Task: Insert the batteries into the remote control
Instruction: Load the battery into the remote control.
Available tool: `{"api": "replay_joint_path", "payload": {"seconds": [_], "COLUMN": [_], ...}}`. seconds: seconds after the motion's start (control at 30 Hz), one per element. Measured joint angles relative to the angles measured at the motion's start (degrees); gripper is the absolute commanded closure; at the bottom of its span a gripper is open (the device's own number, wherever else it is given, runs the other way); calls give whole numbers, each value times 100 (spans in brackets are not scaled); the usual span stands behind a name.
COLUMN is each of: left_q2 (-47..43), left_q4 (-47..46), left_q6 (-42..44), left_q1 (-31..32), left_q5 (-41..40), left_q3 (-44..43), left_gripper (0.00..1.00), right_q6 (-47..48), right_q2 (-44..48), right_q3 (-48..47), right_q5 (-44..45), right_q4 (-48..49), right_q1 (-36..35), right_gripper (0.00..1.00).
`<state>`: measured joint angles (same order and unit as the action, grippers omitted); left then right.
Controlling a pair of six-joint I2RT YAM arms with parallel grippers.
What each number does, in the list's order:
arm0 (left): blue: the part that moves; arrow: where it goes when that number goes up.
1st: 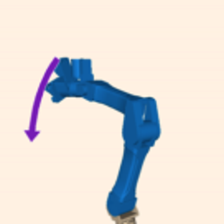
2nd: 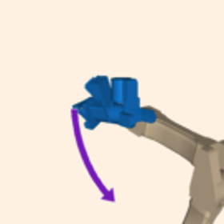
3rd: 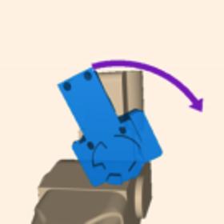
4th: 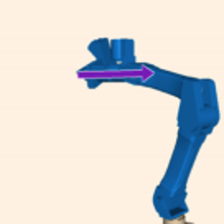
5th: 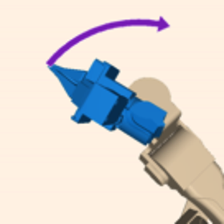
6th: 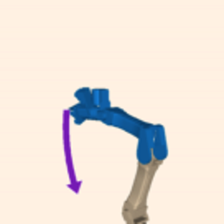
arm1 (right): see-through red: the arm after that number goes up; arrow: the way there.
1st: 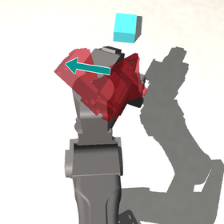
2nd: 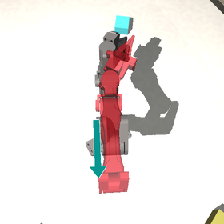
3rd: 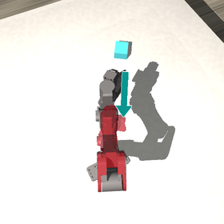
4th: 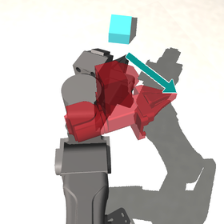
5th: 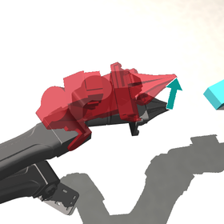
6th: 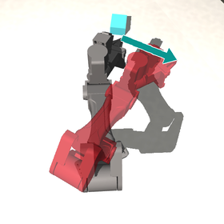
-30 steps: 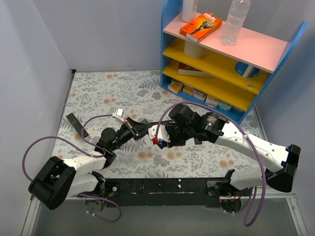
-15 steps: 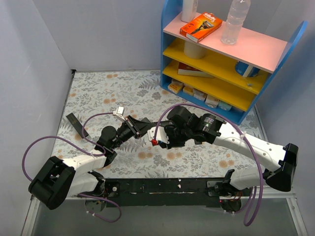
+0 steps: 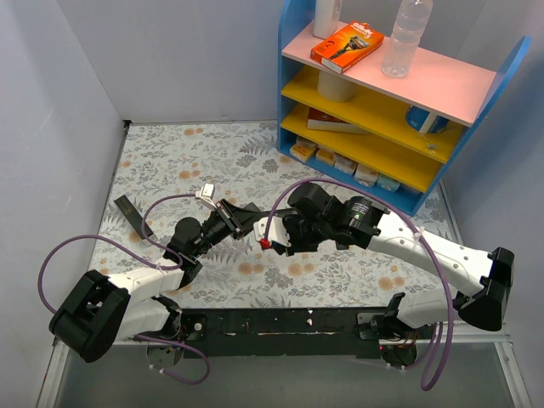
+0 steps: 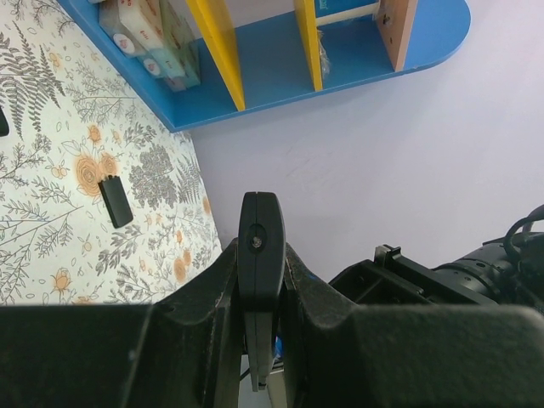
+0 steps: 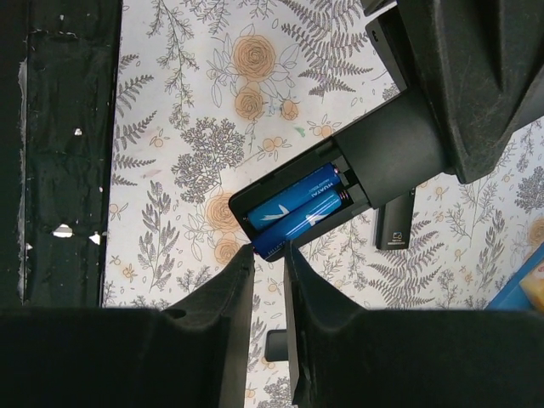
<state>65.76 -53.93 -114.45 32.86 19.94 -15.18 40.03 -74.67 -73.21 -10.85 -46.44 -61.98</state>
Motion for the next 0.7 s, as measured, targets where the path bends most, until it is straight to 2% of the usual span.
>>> {"api": "replay_joint_path", "payload": {"seconds": [0.47,0.7], "left_q2": [15,7], "left_q4": [98,192], "left_q6": [166,245], "left_q1": [-7,20], "left_q5": [-11,-157], "left_q3": [0,-9], "left_gripper": [100,100], "right_q6": [-308,-671], "right_q2": [-74,-146], "right_q3": [149,328], "right_q5": [37,133], "right_q4": [160,435], "right_q1": [2,2], "right_gripper": [99,99]}}
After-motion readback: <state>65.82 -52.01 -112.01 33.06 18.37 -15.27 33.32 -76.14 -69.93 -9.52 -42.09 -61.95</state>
